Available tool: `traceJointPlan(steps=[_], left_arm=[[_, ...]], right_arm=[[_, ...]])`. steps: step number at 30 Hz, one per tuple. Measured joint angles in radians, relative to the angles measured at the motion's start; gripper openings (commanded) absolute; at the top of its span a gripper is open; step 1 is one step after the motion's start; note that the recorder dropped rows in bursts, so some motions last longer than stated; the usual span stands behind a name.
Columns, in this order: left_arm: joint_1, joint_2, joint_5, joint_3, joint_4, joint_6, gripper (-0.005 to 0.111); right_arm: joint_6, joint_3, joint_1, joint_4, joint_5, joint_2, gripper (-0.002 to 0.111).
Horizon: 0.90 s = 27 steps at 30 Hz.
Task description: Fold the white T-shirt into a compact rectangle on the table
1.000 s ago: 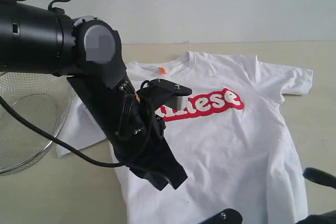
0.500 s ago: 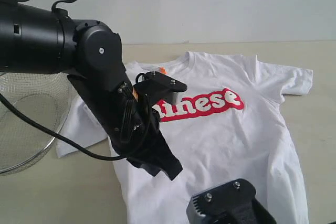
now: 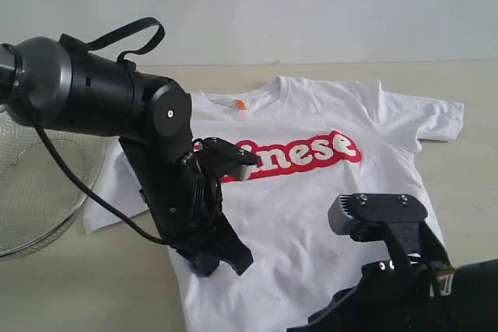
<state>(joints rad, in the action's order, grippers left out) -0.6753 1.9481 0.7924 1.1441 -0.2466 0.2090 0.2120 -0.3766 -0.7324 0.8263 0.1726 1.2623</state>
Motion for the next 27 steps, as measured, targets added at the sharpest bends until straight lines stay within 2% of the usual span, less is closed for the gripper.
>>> traceJointPlan(steps=[11,14,19,27], left_arm=[[0.099,0.002,-0.034,0.000,0.052,-0.005,0.005],[0.123,0.002,-0.053,0.000,0.057,-0.006,0.005],[0.132,0.005,-0.071,0.000,0.062,-0.006,0.005],[0.134,0.046,-0.089,0.022,0.079,-0.006,0.005]], right_arm=[[0.024,-0.031,0.012,-0.034,-0.018,0.000,0.000],[0.023,-0.070,0.043,-0.048,-0.020,0.000,0.000],[0.023,-0.159,0.216,-0.103,0.047,0.000,0.000],[0.021,-0.337,0.607,-0.236,0.265,0.038,0.000]])
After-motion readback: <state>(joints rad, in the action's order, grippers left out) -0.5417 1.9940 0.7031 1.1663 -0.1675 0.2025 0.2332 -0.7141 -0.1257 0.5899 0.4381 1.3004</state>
